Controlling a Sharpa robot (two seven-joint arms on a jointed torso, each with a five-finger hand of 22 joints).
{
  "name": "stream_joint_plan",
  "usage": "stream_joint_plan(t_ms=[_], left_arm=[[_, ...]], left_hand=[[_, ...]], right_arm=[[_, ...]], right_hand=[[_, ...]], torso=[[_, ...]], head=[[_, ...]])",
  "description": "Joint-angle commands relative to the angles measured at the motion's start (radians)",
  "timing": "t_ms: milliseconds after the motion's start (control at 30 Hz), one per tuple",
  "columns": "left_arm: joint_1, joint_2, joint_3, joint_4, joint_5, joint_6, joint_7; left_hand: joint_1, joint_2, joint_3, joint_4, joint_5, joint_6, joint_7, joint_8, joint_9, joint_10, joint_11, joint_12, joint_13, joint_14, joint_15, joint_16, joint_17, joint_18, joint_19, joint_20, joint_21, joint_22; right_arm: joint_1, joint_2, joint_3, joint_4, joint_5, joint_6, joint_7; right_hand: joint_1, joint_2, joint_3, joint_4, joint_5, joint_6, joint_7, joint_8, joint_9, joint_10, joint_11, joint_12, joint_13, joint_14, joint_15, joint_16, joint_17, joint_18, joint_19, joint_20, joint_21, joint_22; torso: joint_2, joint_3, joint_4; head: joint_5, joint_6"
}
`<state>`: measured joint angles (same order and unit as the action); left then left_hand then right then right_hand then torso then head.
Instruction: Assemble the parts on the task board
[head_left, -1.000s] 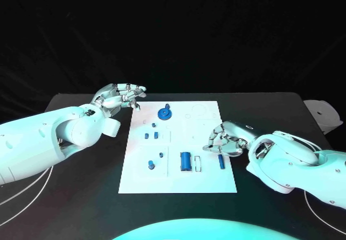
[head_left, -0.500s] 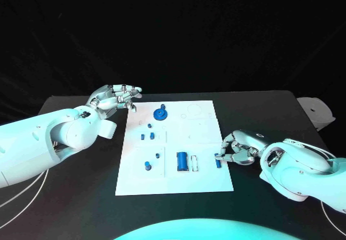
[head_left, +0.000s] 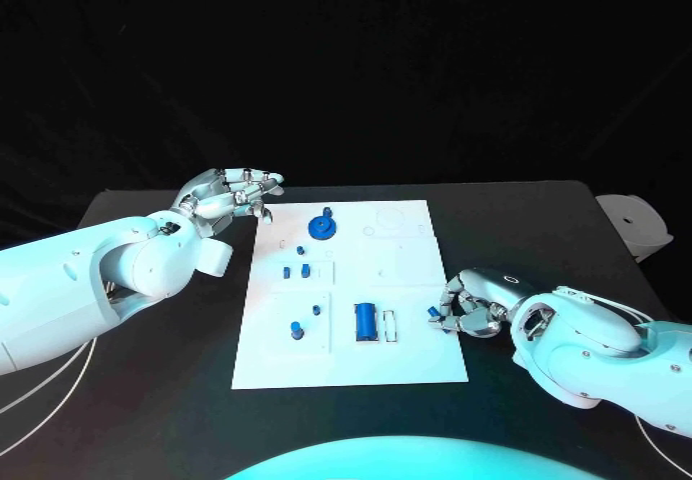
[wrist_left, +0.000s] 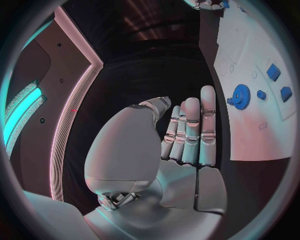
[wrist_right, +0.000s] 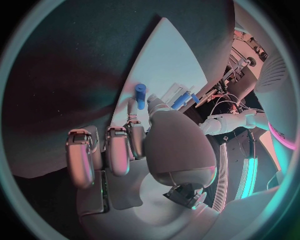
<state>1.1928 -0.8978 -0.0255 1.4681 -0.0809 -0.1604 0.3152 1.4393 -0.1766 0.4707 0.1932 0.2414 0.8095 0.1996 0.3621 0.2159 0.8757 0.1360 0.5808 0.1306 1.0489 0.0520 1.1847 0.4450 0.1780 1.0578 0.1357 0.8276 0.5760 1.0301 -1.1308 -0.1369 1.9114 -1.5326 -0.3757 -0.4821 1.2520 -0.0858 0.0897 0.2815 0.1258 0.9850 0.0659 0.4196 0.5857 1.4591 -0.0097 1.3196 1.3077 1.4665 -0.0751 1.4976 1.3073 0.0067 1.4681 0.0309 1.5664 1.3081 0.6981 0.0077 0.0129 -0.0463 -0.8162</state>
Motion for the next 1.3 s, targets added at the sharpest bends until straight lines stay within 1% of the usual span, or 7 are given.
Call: stream_joint_plan(t_ms=[33,200,300,433,767,1100,1300], left_arm=[[0.0,0.0,0.001,0.003,0.004,0.017,0.008],[0.0,-0.001,0.001,0.004,0.004,0.017,0.007],[0.0,-0.002,0.001,0.004,0.004,0.017,0.007],[0.0,-0.004,0.001,0.005,0.004,0.017,0.006],[0.0,-0.005,0.001,0.006,0.004,0.017,0.003],[0.0,-0.006,0.001,0.007,0.004,0.017,0.001],[0.0,-0.007,0.001,0.008,0.004,0.018,0.0]], left_hand=[[-0.01,-0.001,0.004,0.002,0.001,-0.007,0.003,0.005,0.001,-0.007,-0.003,0.004,0.002,-0.004,0.003,0.002,-0.001,0.007,0.005,0.004,-0.006,-0.001],[-0.01,-0.001,0.004,0.002,0.001,-0.007,0.003,0.005,0.001,-0.007,-0.003,0.004,0.002,-0.004,0.003,0.002,-0.001,0.007,0.005,0.004,-0.006,-0.001],[-0.01,-0.001,0.004,0.002,0.001,-0.007,0.003,0.005,0.001,-0.007,-0.003,0.004,0.002,-0.004,0.003,0.002,-0.001,0.007,0.005,0.004,-0.006,-0.001],[-0.012,-0.001,0.005,0.002,0.001,-0.007,0.003,0.006,0.002,-0.008,-0.003,0.006,0.002,-0.004,0.003,0.002,-0.002,0.007,0.006,0.004,-0.007,-0.002],[-0.012,-0.001,0.006,0.002,0.002,-0.007,0.003,0.006,0.002,-0.008,-0.003,0.006,0.002,-0.004,0.003,0.003,-0.002,0.007,0.006,0.004,-0.007,-0.002],[-0.012,-0.001,0.006,0.001,0.002,-0.007,0.003,0.006,0.002,-0.008,-0.004,0.007,0.002,-0.004,0.003,0.003,-0.002,0.007,0.006,0.004,-0.007,-0.002],[-0.01,0.0,0.008,-0.001,0.002,-0.008,0.002,0.006,0.002,-0.009,-0.004,0.007,0.002,-0.004,0.002,0.003,-0.002,0.007,0.006,0.003,-0.008,-0.003]], right_arm=[[-0.007,0.009,-0.003,-0.008,-0.034,0.017,-0.028],[-0.013,0.024,-0.003,-0.015,-0.081,0.064,-0.033],[-0.016,0.029,-0.004,-0.017,-0.12,0.106,-0.035],[-0.017,0.033,-0.004,-0.017,-0.176,0.151,-0.038],[-0.019,0.038,-0.004,-0.01,-0.23,0.178,-0.045],[-0.016,0.042,-0.004,0.014,-0.194,0.07,-0.052],[-0.002,0.045,-0.003,0.041,-0.109,-0.024,-0.051]], right_hand=[[0.001,-0.006,0.0,0.007,-0.006,0.006,0.004,-0.007,-0.005,-0.005,0.004,-0.006,0.088,0.067,0.005,-0.004,0.072,-0.007,0.103,0.006,0.004,0.263],[0.075,-0.015,0.024,-0.021,-0.003,0.013,-0.002,-0.014,-0.01,-0.006,-0.001,-0.009,0.086,0.067,0.0,-0.006,0.072,-0.007,0.103,0.004,0.004,0.263],[0.121,-0.032,0.044,-0.037,-0.037,0.02,-0.002,-0.021,-0.016,-0.006,-0.002,-0.011,0.086,0.067,0.0,-0.005,0.076,-0.007,0.103,0.003,0.004,0.263],[0.199,-0.037,0.106,-0.069,-0.015,0.033,-0.005,-0.032,-0.028,-0.009,-0.005,-0.016,0.085,0.068,-0.003,-0.005,0.079,-0.007,0.103,0.0,0.004,0.263],[0.196,-0.074,0.215,-0.068,0.055,0.054,-0.005,-0.049,-0.044,-0.011,-0.005,-0.022,0.084,0.069,-0.003,-0.004,0.085,-0.007,0.103,0.0,0.004,0.263],[0.136,-0.088,0.326,-0.063,0.177,0.054,-0.013,-0.032,-0.024,0.0,-0.014,-0.012,0.091,0.072,-0.01,0.002,0.101,-0.007,0.103,-0.006,0.004,0.263],[0.076,-0.081,0.347,-0.038,0.155,0.05,-0.015,-0.02,-0.01,0.008,-0.013,-0.002,0.097,0.075,-0.01,0.006,0.111,-0.007,0.103,-0.006,0.004,0.263]], torso=[[0.002,0.0006,-0.0001],[0.0,-0.0002,0.0003],[0.0,-0.0005,0.0004],[0.0,-0.0002,-0.0009],[0.0,-0.0001,-0.0012],[-0.001,-0.0004,-0.0001],[0.0,-0.0009,-0.0009]], head=[[0.002,-0.002],[0.006,-0.007],[0.005,-0.008],[0.006,-0.008],[0.006,-0.008],[0.005,-0.008],[0.005,-0.007]])
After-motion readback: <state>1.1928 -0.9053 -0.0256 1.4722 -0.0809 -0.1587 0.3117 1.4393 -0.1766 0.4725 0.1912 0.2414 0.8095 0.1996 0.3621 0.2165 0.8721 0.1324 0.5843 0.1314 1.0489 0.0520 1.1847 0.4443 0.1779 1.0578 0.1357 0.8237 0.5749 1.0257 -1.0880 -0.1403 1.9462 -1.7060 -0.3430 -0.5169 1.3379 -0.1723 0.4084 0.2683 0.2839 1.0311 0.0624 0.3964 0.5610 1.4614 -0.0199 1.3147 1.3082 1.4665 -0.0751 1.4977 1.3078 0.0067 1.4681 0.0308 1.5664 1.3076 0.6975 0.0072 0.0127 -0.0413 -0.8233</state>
